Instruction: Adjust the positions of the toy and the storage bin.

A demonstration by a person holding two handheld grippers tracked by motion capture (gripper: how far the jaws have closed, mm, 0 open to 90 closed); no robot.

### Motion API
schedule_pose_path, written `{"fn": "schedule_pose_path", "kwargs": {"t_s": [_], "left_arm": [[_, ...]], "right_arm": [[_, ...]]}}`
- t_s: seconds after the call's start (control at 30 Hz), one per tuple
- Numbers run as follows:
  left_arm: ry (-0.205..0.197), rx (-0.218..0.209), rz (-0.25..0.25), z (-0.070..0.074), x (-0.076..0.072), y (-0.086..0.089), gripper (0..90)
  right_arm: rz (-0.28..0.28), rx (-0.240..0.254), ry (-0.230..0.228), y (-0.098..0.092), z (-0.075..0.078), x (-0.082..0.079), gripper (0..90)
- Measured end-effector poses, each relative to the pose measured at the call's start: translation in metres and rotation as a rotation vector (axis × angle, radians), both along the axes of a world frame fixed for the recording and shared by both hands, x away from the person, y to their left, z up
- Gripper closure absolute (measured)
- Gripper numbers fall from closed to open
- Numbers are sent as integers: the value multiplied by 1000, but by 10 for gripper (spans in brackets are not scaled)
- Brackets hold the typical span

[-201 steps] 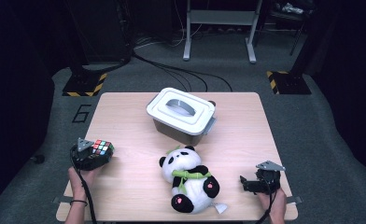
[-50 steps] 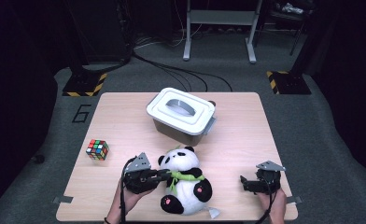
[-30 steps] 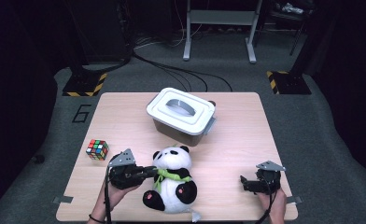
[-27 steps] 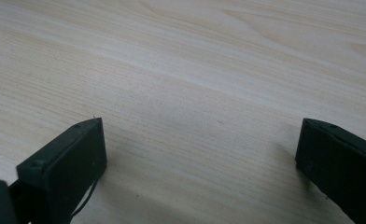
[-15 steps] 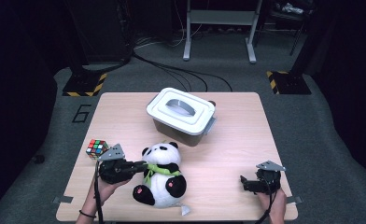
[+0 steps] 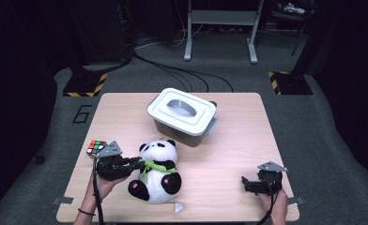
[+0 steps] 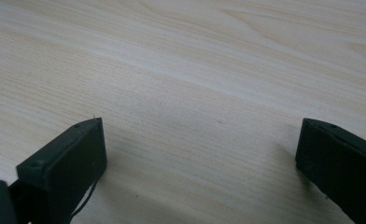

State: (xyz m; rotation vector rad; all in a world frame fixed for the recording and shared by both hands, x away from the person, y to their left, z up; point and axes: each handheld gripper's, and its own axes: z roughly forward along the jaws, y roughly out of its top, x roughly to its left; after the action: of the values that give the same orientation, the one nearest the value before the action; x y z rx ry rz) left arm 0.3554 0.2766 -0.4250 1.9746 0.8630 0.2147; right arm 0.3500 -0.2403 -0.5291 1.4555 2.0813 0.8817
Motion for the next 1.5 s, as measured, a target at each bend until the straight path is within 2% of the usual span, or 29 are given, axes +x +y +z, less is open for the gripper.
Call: {"fn": "schedule_pose_path", "kwargs": {"t_s": [0.07, 0.13, 0.2, 0.23, 0.27, 0.47, 0.73, 0.97, 1.03, 1.13, 1.33, 1.4, 1.47, 1.5], "left_arm": [[1, 1, 14, -1, -2, -1, 653], [9, 12, 49, -1, -4, -3, 503], [5, 17, 91, -1, -7, -5, 393], [15, 17, 95, 0, -9, -5, 308], [13, 12, 114, 0, -11, -5, 308], [15, 20, 162, 4, -24, -4, 163], [39, -7, 213, -4, -45, -3, 132], [43, -17, 255, -14, -64, -3, 118], [44, -5, 268, -17, -67, -4, 118], [58, 3, 260, -23, -69, -5, 136], [82, -13, 251, -34, -72, -7, 228], [82, -23, 238, -35, -73, -7, 309], [86, -30, 224, -36, -74, -7, 448], [86, -26, 222, -37, -74, -7, 469]], "right_arm": [[0, 0, 0, 0, 0, 0, 10], [0, 0, 0, 0, 0, 0, 10], [0, 0, 0, 0, 0, 0, 10], [0, 0, 0, 0, 0, 0, 10], [0, 0, 0, 0, 0, 0, 10], [0, 0, 0, 0, 0, 0, 10], [-1, 0, 0, 0, 0, 0, 10], [-5, 4, 0, 1, 0, 0, 10], [-8, 7, 0, 1, 0, 0, 10], [-8, 7, 0, 1, 0, 0, 10], [-10, 8, 2, 1, 0, 0, 10], [-10, 9, 1, 1, 0, 0, 10], [-10, 8, 1, 1, 0, 0, 10], [-11, 8, 1, 1, 0, 0, 10]]}}
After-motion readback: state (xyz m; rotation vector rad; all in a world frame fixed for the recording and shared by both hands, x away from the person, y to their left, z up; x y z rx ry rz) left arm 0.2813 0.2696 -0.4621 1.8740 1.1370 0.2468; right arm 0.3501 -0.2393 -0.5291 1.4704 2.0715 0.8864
